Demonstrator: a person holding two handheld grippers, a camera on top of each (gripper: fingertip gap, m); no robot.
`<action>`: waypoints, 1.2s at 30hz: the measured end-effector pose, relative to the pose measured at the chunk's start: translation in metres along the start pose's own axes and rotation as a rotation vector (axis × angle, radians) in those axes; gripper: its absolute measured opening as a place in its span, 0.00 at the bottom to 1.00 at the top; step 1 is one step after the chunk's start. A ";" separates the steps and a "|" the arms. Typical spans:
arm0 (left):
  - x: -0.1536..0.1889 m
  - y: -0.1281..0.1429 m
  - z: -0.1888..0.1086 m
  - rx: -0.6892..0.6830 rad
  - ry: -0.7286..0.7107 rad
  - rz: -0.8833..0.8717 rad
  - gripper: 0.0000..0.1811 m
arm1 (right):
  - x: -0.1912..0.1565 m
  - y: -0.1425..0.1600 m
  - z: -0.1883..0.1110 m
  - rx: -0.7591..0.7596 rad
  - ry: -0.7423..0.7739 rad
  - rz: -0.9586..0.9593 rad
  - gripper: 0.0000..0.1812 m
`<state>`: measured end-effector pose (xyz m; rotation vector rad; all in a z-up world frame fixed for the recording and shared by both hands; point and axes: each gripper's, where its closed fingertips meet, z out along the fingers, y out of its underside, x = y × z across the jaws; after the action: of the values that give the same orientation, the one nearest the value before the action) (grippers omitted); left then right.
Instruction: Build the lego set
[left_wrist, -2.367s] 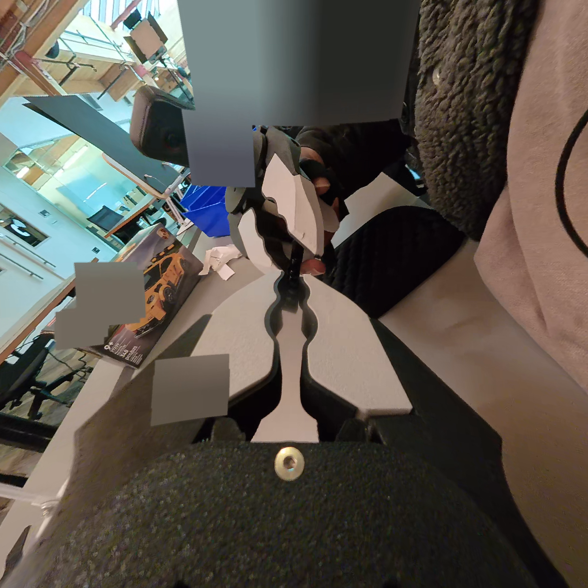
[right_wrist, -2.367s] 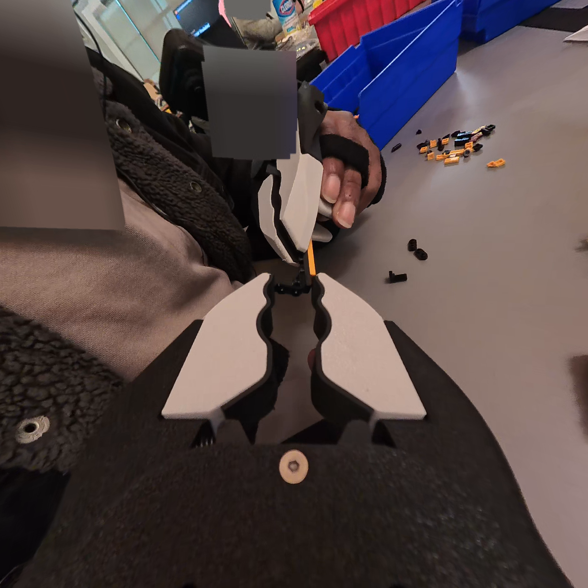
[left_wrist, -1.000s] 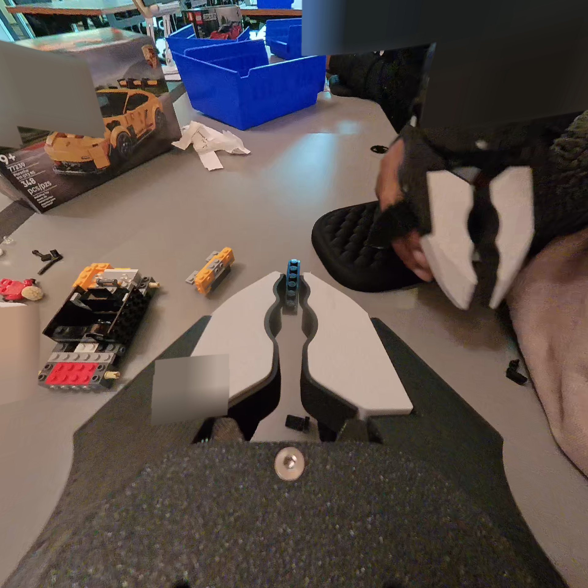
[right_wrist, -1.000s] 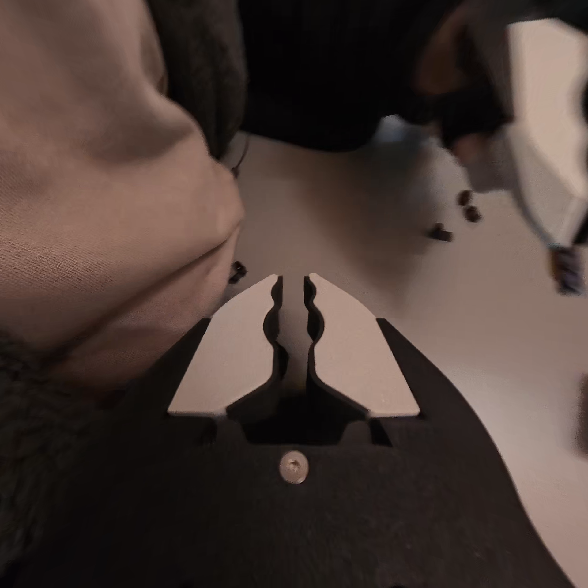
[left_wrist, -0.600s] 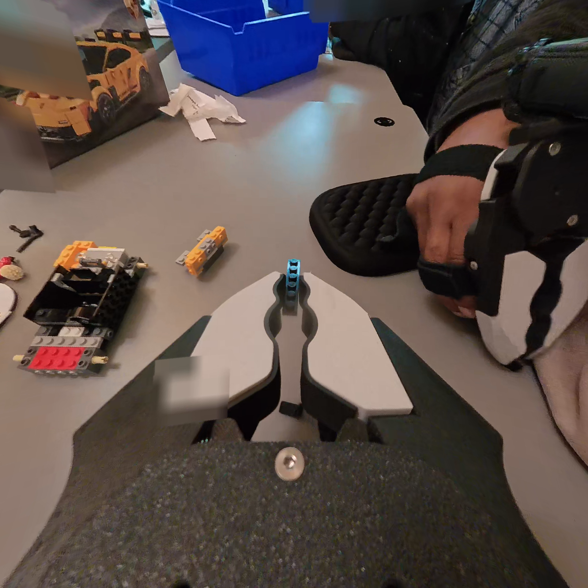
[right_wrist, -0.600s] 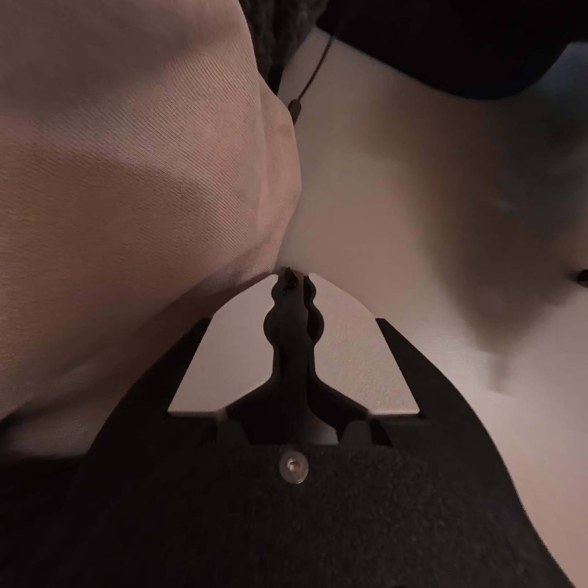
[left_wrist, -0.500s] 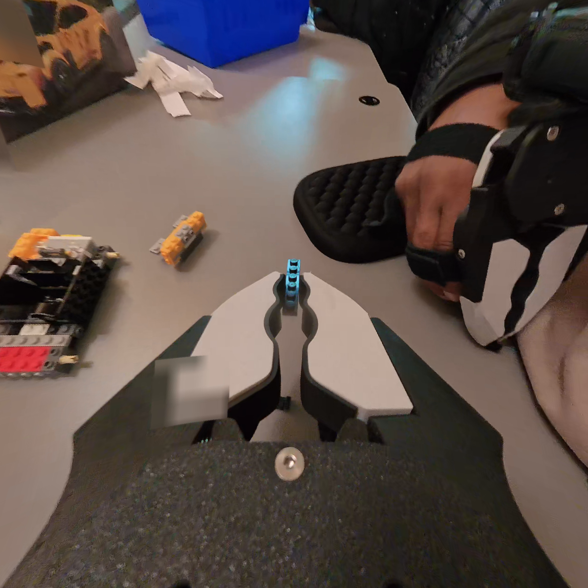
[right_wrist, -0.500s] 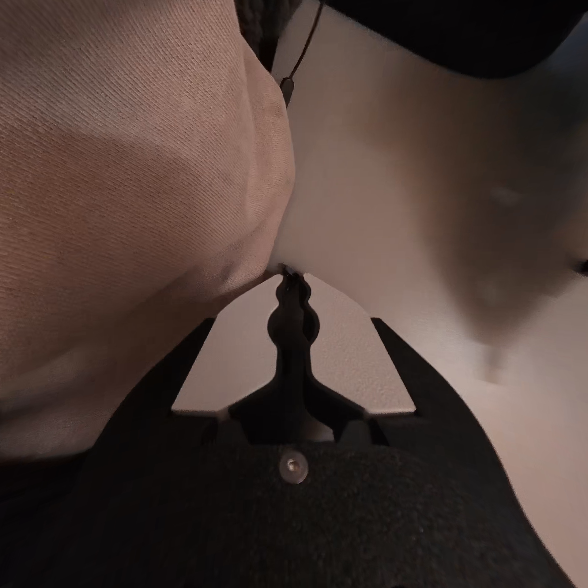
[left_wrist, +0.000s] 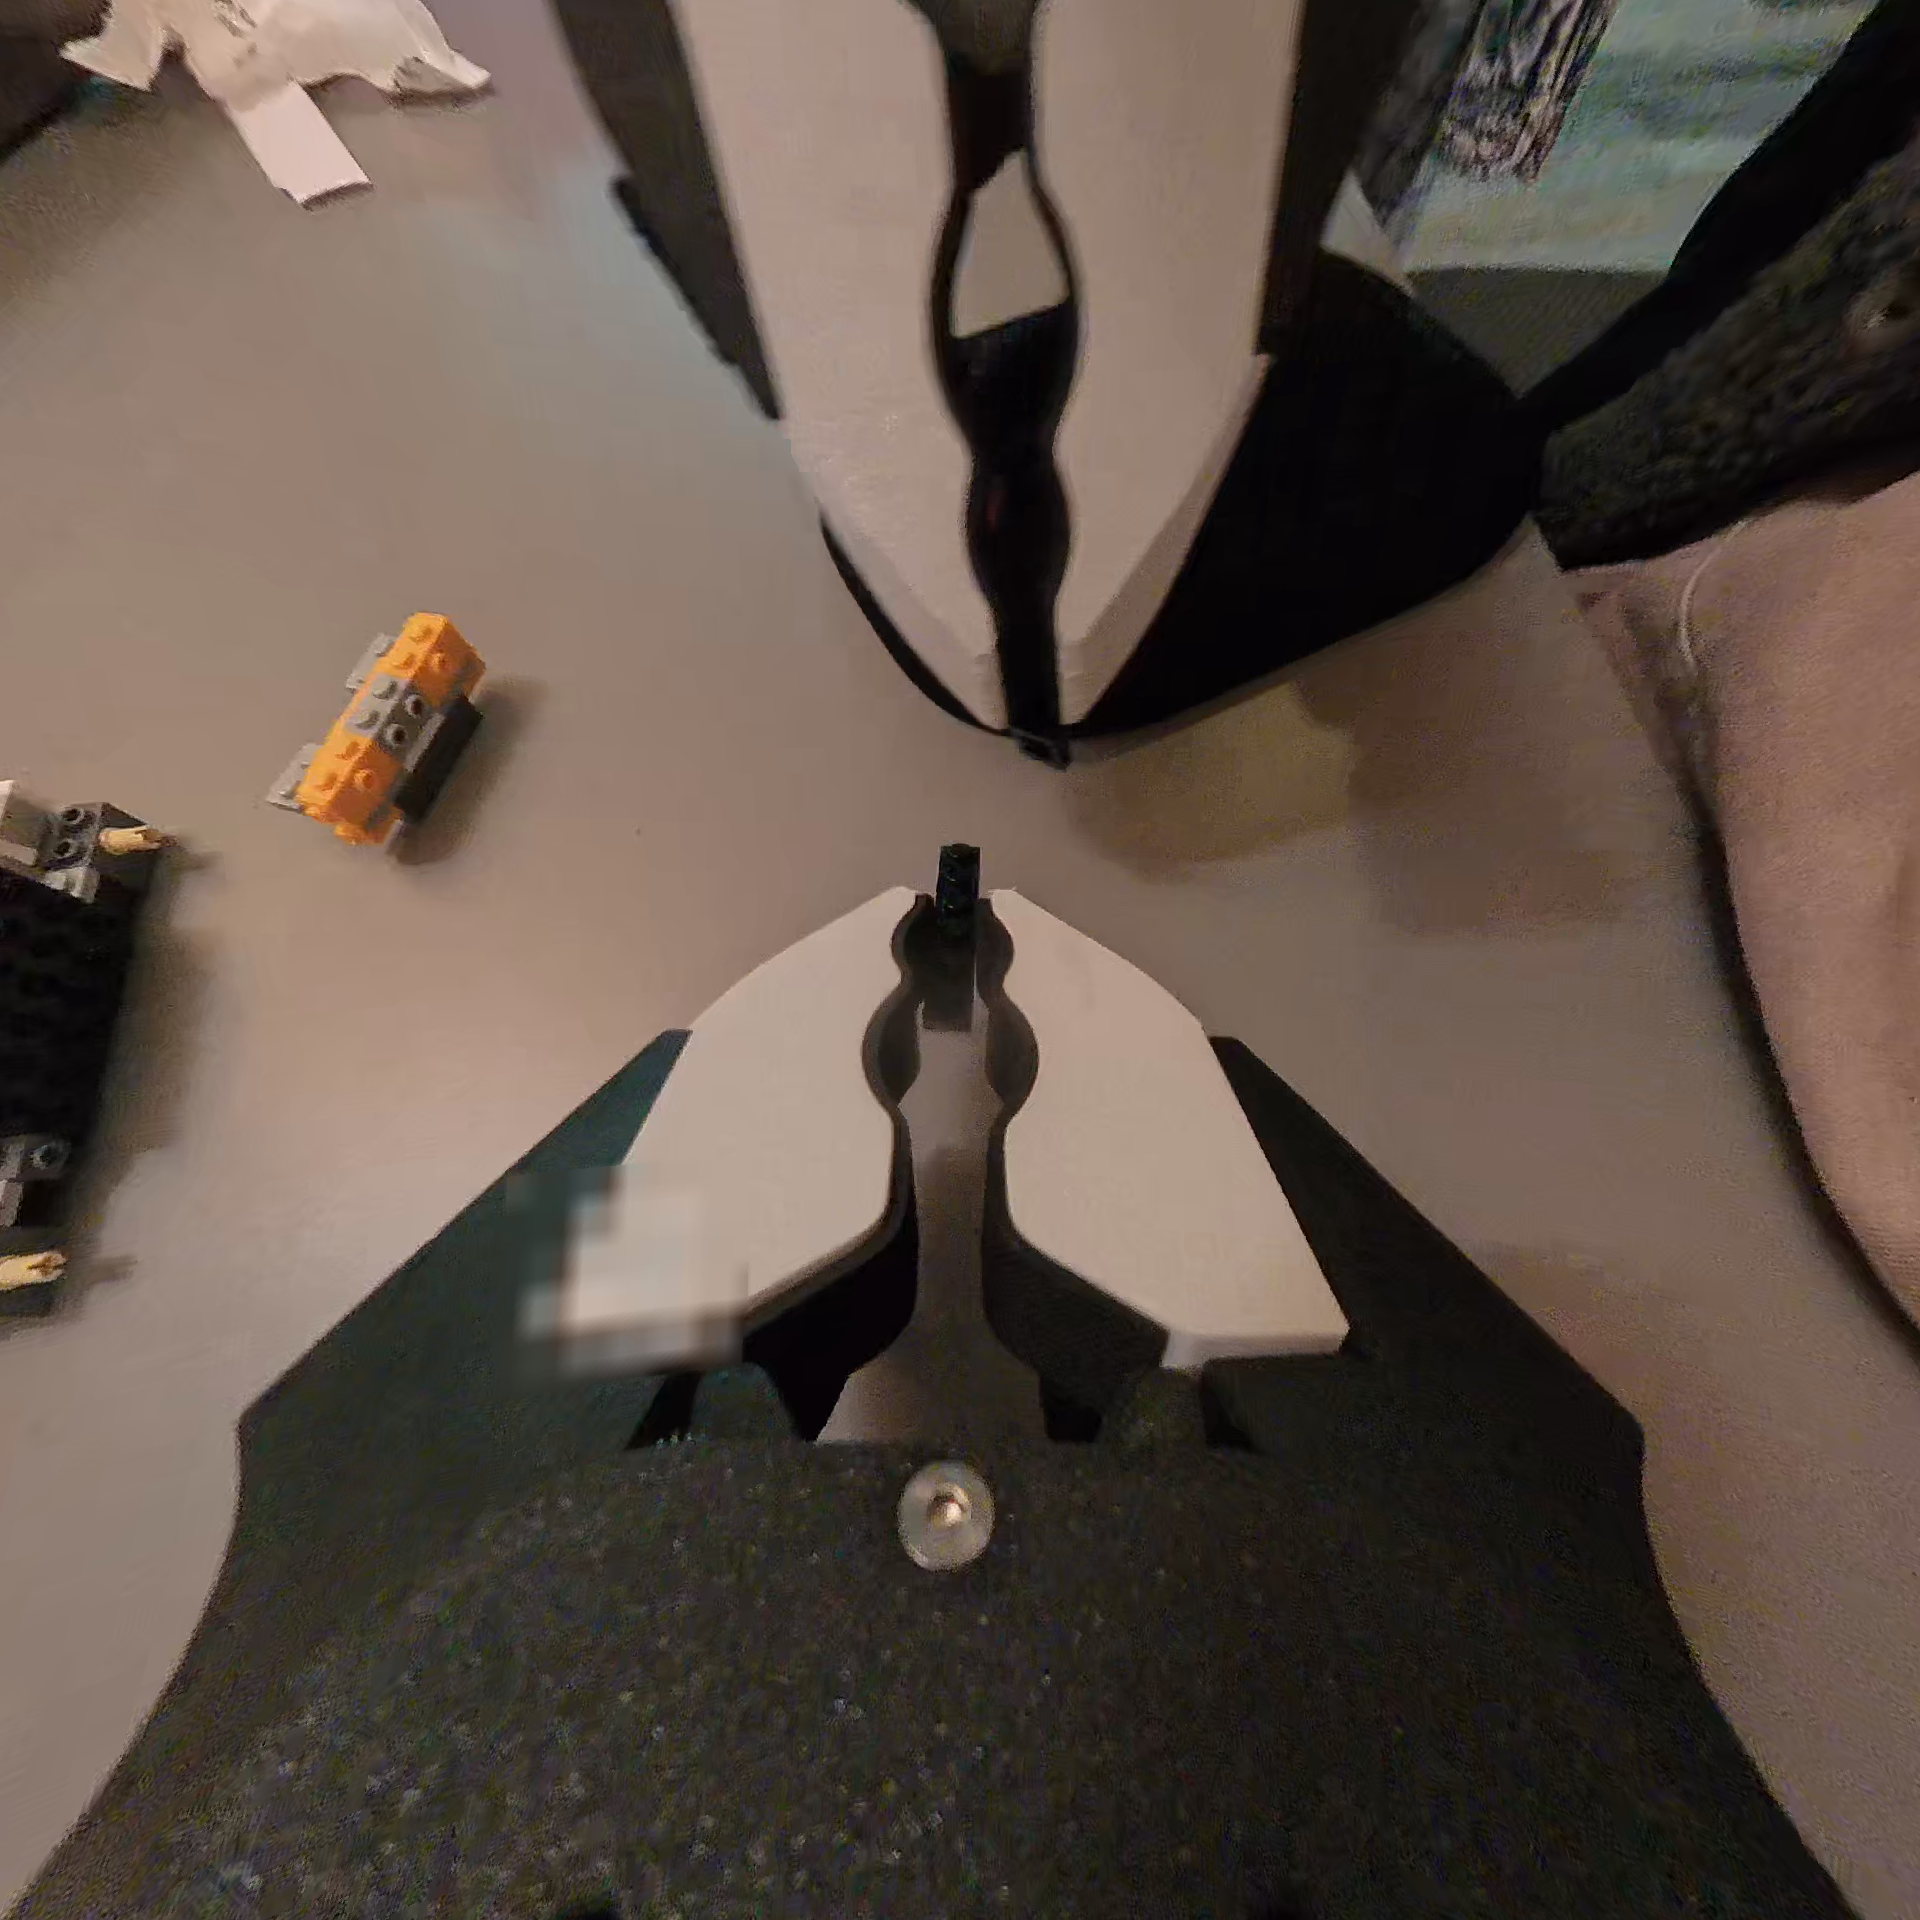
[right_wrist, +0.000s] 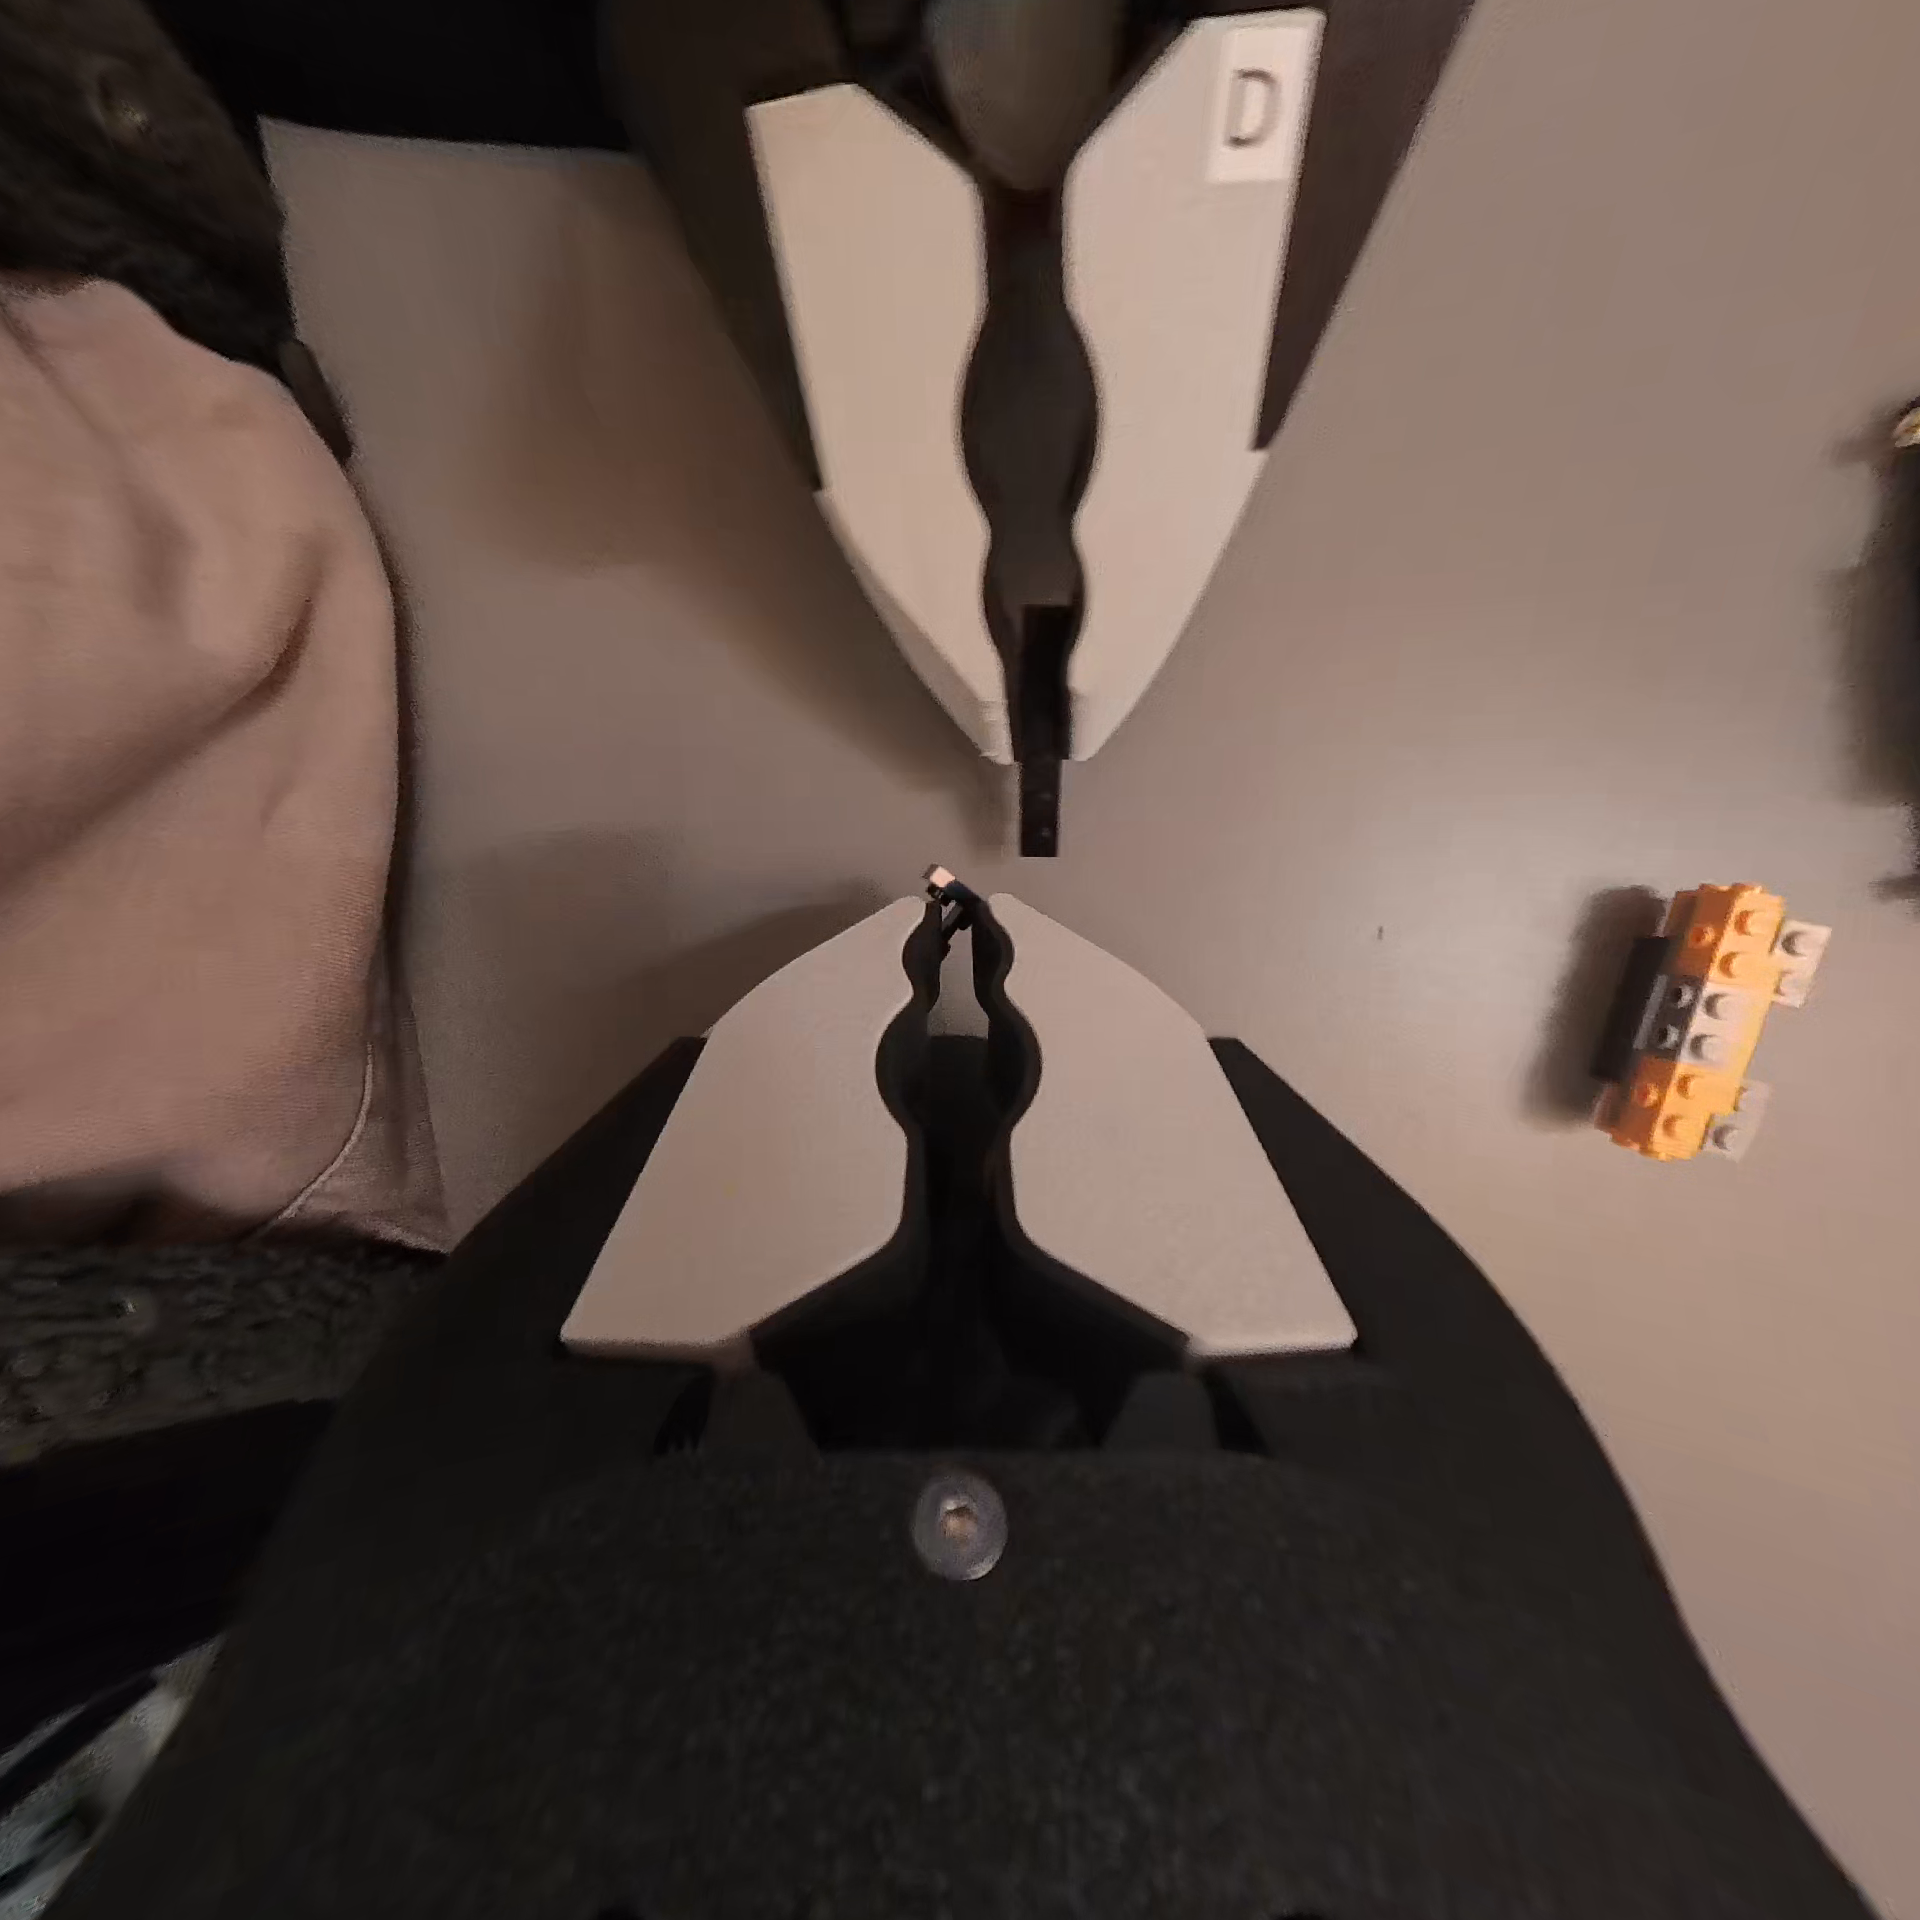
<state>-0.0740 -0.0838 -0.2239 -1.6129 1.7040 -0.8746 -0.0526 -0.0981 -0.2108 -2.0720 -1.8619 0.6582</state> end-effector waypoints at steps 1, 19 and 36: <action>0.001 0.002 0.002 -0.014 -0.004 0.014 0.04 | 0.003 0.002 0.003 -0.024 -0.017 0.023 0.03; 0.012 0.000 0.003 0.009 0.061 0.075 0.04 | 0.003 0.006 0.025 -0.163 -0.232 0.016 0.03; 0.019 0.015 0.010 -0.061 0.133 0.003 0.04 | 0.004 0.008 0.039 -0.179 -0.160 -0.126 0.05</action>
<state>-0.0758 -0.1030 -0.2413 -1.6228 1.8401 -0.9556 -0.0647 -0.0984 -0.2485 -2.0382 -2.1939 0.6653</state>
